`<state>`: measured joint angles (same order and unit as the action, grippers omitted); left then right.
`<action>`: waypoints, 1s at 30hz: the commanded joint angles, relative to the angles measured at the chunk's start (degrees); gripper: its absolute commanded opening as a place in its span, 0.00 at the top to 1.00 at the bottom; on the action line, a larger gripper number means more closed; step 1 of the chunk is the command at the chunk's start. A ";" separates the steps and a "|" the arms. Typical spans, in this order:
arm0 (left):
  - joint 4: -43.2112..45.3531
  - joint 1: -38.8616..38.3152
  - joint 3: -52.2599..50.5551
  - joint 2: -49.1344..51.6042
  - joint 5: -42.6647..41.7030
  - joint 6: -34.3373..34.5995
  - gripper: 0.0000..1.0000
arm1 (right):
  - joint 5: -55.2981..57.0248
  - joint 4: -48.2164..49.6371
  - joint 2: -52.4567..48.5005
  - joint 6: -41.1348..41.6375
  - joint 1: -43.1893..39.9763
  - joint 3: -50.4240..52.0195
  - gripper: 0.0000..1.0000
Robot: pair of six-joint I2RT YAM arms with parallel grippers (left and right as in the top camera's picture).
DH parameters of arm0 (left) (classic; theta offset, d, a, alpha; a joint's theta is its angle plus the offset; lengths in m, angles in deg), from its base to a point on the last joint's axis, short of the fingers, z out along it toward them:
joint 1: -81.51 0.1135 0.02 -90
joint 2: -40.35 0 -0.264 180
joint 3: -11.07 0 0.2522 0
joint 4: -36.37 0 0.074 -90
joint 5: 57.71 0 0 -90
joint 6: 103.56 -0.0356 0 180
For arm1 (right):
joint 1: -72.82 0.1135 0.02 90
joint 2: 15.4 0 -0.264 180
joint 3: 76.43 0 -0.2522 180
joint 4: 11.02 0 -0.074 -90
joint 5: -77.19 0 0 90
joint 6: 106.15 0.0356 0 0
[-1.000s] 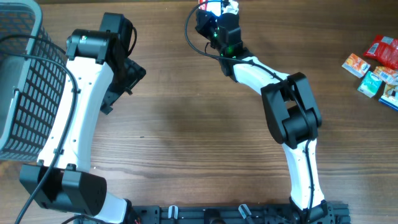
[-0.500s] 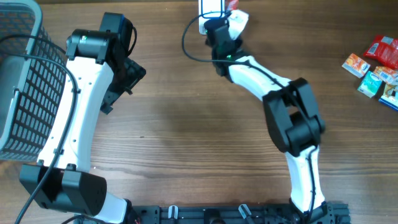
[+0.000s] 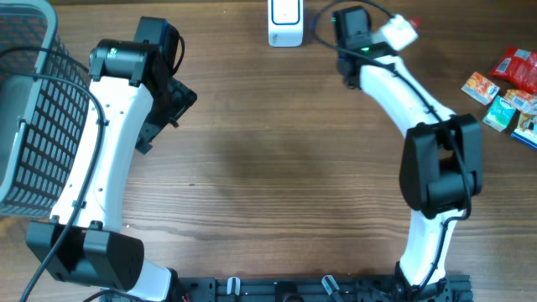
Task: Scan the item barcode
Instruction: 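Carry the stick right and drop it onto the snack pile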
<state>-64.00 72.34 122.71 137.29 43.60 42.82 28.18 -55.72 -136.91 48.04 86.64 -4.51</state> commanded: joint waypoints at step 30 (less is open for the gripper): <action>0.79 0.00 0.70 -0.83 0.11 -0.46 0.00 | -2.10 -10.29 4.13 -1.70 -24.83 -0.28 0.00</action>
<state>-63.41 72.34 122.71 137.29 43.56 42.82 26.17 -65.95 -136.85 48.80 60.50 -4.49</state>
